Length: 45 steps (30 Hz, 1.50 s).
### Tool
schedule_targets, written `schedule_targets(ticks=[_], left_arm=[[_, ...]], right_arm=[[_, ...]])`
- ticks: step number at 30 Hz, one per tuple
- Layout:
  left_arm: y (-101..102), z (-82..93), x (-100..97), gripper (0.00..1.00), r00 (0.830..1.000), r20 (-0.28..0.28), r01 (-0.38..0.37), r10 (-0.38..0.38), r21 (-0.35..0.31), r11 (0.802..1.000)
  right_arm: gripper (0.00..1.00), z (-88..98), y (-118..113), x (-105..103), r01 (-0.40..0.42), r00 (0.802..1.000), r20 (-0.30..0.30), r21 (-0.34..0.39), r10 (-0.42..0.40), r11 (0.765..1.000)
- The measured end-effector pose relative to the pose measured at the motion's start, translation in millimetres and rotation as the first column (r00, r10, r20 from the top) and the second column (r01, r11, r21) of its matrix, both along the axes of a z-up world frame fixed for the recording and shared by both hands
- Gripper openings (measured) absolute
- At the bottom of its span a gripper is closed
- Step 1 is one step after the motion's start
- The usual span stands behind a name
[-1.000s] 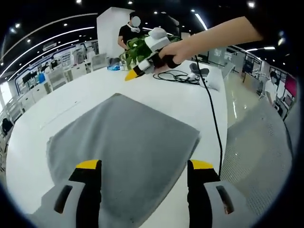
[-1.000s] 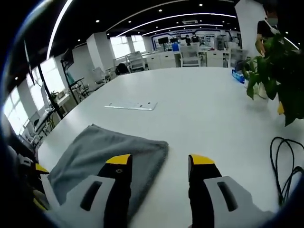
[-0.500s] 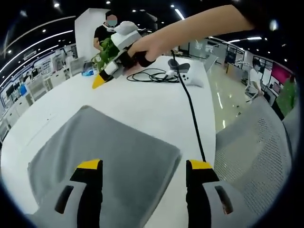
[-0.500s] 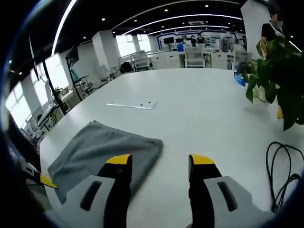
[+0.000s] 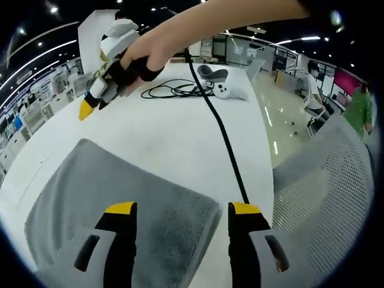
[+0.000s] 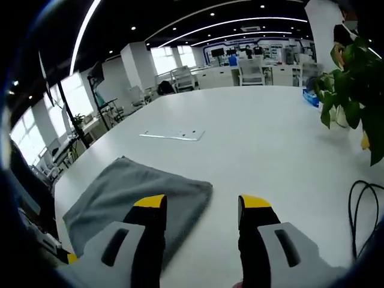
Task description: Fold the towel on the table until its edges align and the towel forms a compact rectangular stack.
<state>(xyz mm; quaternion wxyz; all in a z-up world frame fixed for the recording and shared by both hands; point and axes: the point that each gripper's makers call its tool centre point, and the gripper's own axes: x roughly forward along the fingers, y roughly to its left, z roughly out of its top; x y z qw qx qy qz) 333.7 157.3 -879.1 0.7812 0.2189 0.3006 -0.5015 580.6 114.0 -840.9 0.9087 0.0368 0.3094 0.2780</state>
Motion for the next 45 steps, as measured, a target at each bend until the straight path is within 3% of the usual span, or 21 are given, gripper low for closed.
schedule_targets(ticks=[3, 5, 13, 21, 27, 36, 45], left_arm=[[-3.9, -3.7, -3.0, 0.58, 1.0, -0.011, 0.012, -0.012, 0.008, 1.0], [-7.2, -6.6, -9.5, 0.49, 0.999, -0.045, 0.028, -0.027, 0.005, 1.0], [-18.0, -12.9, -27.5, 0.24, 0.995, -0.073, 0.075, -0.075, 0.0, 0.997], [-21.9, -19.5, -32.3, 0.21, 0.993, -0.081, 0.091, -0.09, 0.012, 0.996], [-19.2, -23.1, -30.5, 0.19, 0.994, -0.073, 0.08, -0.079, 0.021, 0.997], [-19.7, -30.3, -32.0, 0.14, 0.995, -0.041, 0.088, -0.086, 0.048, 0.995], [-18.4, -33.6, -33.7, 0.1, 0.992, -0.043, 0.119, -0.116, 0.071, 0.99]], right_arm=[[0.46, -7.0, 1.2, 2.5, 0.025, 0.999, -0.023, 0.025, -0.025, 0.999], [0.45, -11.4, 2.1, 4.1, 0.029, 0.999, -0.031, 0.026, -0.029, 0.999], [0.41, -26.5, 6.5, 12.4, 0.044, 0.998, -0.048, 0.013, -0.043, 0.999], [0.35, -40.8, 11.0, 19.5, 0.08, 0.993, -0.09, 0.033, -0.077, 0.996], [0.31, -47.6, 13.3, 26.0, 0.082, 0.993, -0.087, 0.021, -0.08, 0.996], [0.17, -56.5, 17.6, 39.3, 0.099, 0.993, -0.076, 0.033, -0.096, 0.995], [0.14, -64.3, 17.6, 44.5, 0.093, 0.993, -0.08, 0.016, -0.091, 0.996]])
